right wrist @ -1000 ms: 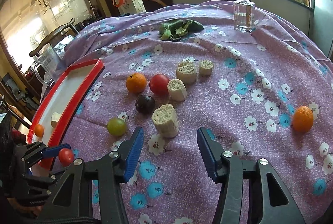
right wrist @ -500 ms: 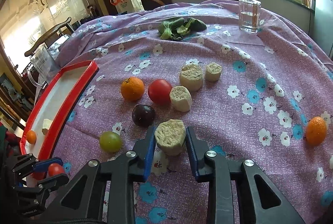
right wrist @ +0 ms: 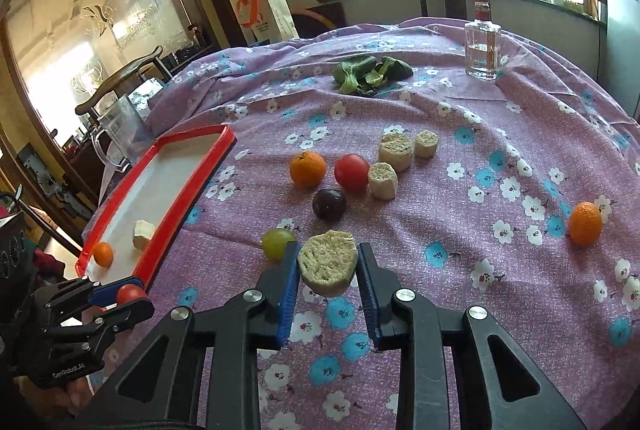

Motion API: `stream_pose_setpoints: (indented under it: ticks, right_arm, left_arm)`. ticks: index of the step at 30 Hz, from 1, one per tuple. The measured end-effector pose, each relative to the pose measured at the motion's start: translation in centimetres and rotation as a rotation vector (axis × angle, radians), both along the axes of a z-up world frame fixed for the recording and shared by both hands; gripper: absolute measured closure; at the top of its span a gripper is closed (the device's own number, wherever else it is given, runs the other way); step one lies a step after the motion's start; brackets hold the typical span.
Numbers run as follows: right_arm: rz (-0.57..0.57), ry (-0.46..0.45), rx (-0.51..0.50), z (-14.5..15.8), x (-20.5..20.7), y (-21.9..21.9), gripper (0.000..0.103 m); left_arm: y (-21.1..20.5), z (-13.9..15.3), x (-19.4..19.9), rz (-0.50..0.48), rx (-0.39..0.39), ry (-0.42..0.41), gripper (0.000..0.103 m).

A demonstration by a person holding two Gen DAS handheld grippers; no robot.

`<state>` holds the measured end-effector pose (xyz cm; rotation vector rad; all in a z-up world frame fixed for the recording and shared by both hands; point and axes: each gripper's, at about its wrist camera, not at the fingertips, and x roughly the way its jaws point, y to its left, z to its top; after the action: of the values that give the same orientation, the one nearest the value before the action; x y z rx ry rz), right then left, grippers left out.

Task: Organize fruits
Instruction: 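Close left tool on the red tomato while right tool grasps the bread piece, then carry tomato and bread piece into the tray and open both tools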

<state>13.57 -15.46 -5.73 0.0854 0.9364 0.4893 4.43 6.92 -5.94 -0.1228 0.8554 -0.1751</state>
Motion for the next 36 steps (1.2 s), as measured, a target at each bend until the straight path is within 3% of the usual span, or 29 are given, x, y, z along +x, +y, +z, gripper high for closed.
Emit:
stream_pose_setpoints:
  ticks: [11,36]
  right_arm:
    - [0.049,-0.023,0.015,2.0,-1.9,2.1,0.075]
    - [0.187,-0.019,0.013,2.5,-3.6,8.7,0.075]
  left_arm:
    - [1.5,1.5,-1.8,0.036,0.002,-0.03,0.069]
    - [7.6,2.4,-4.2,0.172,-0.015,-0.062,0.069]
